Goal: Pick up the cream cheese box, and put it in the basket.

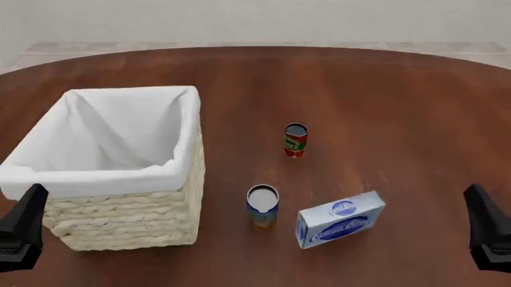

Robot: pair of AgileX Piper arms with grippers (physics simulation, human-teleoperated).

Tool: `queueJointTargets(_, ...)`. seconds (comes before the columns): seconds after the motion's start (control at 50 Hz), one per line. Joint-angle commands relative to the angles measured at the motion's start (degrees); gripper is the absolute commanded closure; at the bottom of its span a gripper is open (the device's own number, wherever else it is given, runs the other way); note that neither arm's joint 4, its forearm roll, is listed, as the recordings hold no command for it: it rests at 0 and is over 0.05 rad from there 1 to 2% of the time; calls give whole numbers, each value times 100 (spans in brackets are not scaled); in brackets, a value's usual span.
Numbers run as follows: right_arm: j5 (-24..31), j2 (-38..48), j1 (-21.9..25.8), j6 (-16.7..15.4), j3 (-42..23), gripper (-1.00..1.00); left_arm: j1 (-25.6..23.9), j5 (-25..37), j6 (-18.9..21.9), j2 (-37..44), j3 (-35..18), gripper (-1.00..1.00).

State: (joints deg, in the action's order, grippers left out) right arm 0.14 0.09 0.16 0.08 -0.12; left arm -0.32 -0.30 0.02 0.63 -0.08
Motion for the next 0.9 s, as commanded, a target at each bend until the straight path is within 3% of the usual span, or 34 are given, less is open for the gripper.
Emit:
queueJointTargets(0.02, 4, -2, 6, 41, -38, -100, 64, 52, 5, -53, -22, -100)
queueJointTargets(0.2, 42, -6, 34, -36, -88, -100, -41, 140, -54, -45, -107, -100)
queueJointTargets(0.28, 44, -7, 31, -74, -100, -100, -286, 160, -52, 275, -398, -100)
queueJointTargets(0.54, 91, -7, 3, -211, -122, -100, -826, 366, 253, 1533, -2012, -100)
queueJointTargets(0.64, 115, -6, 35, -233, -91, -100, -1240, 515, 175, 2007, -2533, -100)
queueJointTargets(0.74, 161, 0, 25, -258, -90, -100, -1412, 653, 556, 2471, -3100, -100)
queueJointTargets(0.78, 156, 0, -12, -244, -76, -100, -1489, 863, 535, 2504, -3423, -100)
queueJointTargets(0.9, 37, 150, 12, -286, -20, -100, -2029, 1268, 956, 2920, -4198, -100)
